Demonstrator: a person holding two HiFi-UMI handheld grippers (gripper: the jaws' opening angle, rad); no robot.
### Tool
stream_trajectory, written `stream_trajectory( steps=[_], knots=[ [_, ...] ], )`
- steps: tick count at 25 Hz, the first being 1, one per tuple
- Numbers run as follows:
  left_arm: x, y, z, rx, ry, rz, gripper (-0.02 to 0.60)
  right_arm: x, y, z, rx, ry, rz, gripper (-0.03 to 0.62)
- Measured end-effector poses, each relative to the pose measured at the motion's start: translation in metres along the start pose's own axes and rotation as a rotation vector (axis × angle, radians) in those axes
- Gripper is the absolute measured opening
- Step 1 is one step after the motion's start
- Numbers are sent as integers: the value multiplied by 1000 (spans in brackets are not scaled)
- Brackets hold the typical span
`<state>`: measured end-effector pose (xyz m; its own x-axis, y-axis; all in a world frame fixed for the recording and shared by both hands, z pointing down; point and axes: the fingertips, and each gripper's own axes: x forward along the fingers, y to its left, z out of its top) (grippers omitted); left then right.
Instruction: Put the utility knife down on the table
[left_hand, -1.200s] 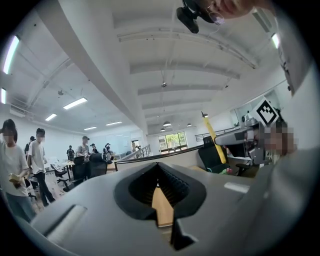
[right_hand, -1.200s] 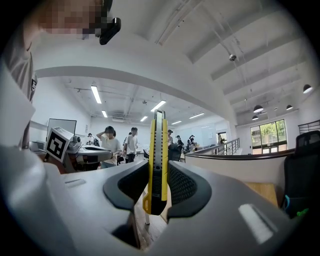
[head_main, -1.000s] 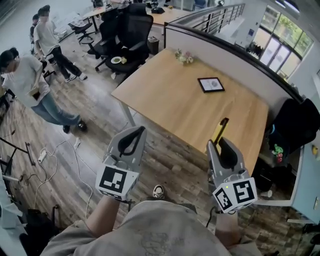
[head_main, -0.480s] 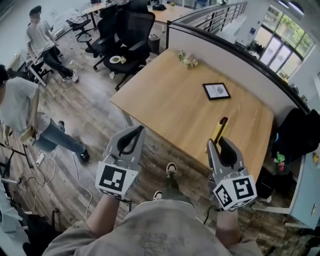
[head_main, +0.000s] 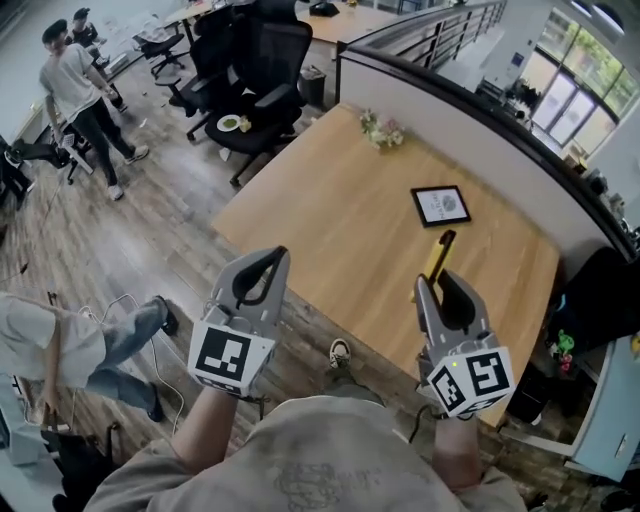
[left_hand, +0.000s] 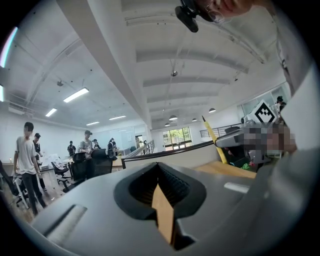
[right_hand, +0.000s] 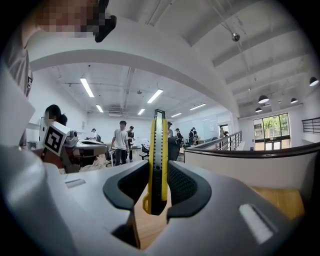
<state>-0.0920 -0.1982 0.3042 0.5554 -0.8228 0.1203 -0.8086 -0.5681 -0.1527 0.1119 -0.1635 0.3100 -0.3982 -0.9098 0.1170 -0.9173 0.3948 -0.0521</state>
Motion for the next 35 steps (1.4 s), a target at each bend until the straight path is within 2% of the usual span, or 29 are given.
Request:
stream_trajectory(
  steps=[8,13,20,26,35],
  knots=[
    [88,31,5,44,16,29,0,72,-63,7,16,6,30,124],
    [119,36,-1,58,40,36,0,93,-89,3,14,2,30,124],
    [129,37,2,60,59,21,1,102,-98,1,16,20,13,123],
    [133,54,5,93,35,-11,1,117,-91,2,38,26,-3,124],
    [142,82,-8,83,53,-31,0,150,-91,-6,77,91,-34,124]
  ],
)
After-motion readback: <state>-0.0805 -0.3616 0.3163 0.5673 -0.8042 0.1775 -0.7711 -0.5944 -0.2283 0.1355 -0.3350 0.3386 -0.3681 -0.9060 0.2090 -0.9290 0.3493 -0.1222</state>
